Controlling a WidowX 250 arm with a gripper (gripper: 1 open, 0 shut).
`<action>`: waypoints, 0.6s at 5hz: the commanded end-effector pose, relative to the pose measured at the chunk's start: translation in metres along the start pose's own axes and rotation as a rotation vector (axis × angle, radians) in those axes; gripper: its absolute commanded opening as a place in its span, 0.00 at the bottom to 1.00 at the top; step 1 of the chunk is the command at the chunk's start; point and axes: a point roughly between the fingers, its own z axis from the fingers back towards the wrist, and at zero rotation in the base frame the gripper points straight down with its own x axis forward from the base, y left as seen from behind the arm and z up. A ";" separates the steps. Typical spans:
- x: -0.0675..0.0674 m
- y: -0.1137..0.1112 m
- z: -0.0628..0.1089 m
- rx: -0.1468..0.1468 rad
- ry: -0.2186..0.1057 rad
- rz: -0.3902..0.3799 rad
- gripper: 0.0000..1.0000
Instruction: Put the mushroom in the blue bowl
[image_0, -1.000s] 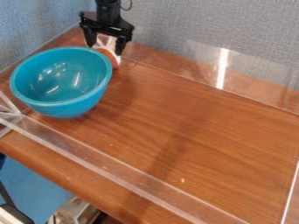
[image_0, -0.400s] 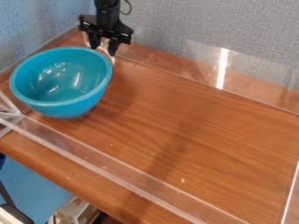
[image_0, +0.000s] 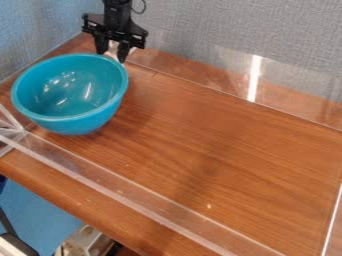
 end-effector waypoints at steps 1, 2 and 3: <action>0.007 0.021 0.045 0.022 -0.101 0.052 0.00; 0.002 0.028 0.049 0.033 -0.095 0.084 0.00; -0.006 0.032 0.052 0.047 -0.082 0.113 0.00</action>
